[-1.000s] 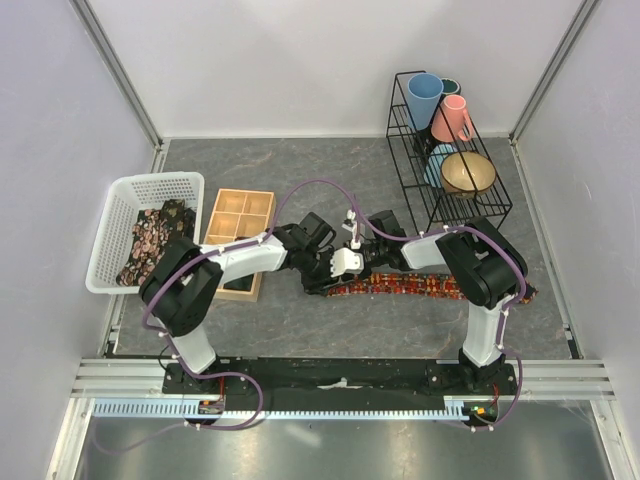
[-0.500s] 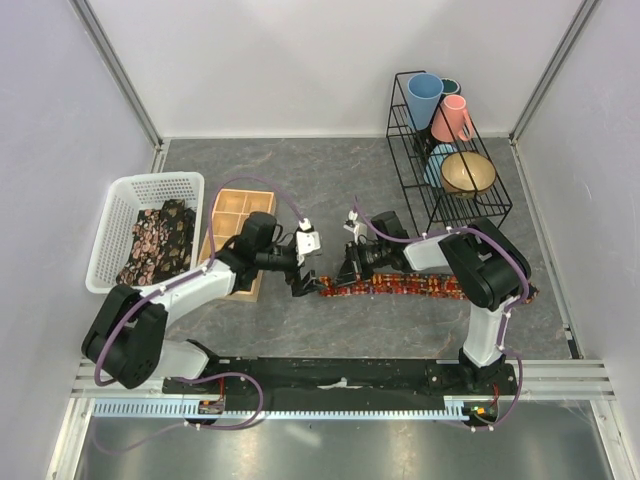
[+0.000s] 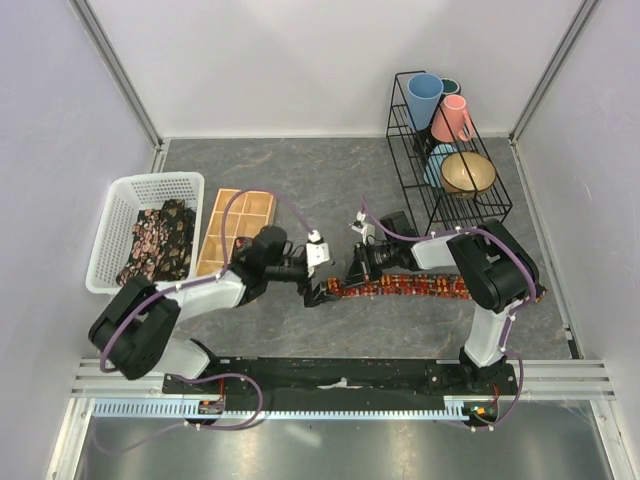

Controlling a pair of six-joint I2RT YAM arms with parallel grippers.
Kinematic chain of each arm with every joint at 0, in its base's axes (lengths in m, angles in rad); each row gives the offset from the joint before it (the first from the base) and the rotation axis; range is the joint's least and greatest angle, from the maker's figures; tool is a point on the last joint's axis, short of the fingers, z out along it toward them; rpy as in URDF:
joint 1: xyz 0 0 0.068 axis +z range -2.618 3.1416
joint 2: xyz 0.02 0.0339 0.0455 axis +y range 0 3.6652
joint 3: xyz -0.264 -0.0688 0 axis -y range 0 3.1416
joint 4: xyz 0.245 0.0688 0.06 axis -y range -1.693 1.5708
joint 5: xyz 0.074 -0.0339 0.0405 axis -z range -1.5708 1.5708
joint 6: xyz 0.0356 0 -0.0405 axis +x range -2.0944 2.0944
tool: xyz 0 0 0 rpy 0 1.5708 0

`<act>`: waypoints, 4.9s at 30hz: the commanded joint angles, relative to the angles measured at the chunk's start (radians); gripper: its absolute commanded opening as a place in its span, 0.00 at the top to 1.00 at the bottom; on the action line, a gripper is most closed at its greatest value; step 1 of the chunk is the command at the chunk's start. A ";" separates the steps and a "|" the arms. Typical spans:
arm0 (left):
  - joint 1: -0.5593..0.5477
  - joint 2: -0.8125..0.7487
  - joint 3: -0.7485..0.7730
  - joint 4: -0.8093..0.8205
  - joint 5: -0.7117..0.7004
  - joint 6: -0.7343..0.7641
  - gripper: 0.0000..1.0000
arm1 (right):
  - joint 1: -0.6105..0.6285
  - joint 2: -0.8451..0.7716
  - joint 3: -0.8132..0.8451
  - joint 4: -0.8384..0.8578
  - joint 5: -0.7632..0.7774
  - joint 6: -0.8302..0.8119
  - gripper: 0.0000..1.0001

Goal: Roll the ties
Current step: Roll the tie at the center of the board.

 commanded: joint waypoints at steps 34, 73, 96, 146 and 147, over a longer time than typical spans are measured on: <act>-0.164 0.353 0.040 0.088 -0.236 0.184 0.47 | -0.027 0.018 -0.071 -0.210 0.129 -0.143 1.00; -0.210 0.271 0.249 -0.309 -0.357 0.193 0.67 | -0.040 0.018 -0.068 -0.187 0.115 -0.118 1.00; -0.245 0.397 0.438 -0.833 -0.488 0.360 0.85 | -0.092 -0.106 0.046 -0.353 -0.055 -0.135 0.70; -0.063 0.190 0.329 -0.454 -0.150 0.084 0.16 | -0.109 0.036 0.017 -0.363 0.089 -0.115 1.00; -0.063 0.160 0.248 -0.335 -0.122 0.084 0.14 | -0.109 0.033 0.018 -0.369 0.098 -0.129 1.00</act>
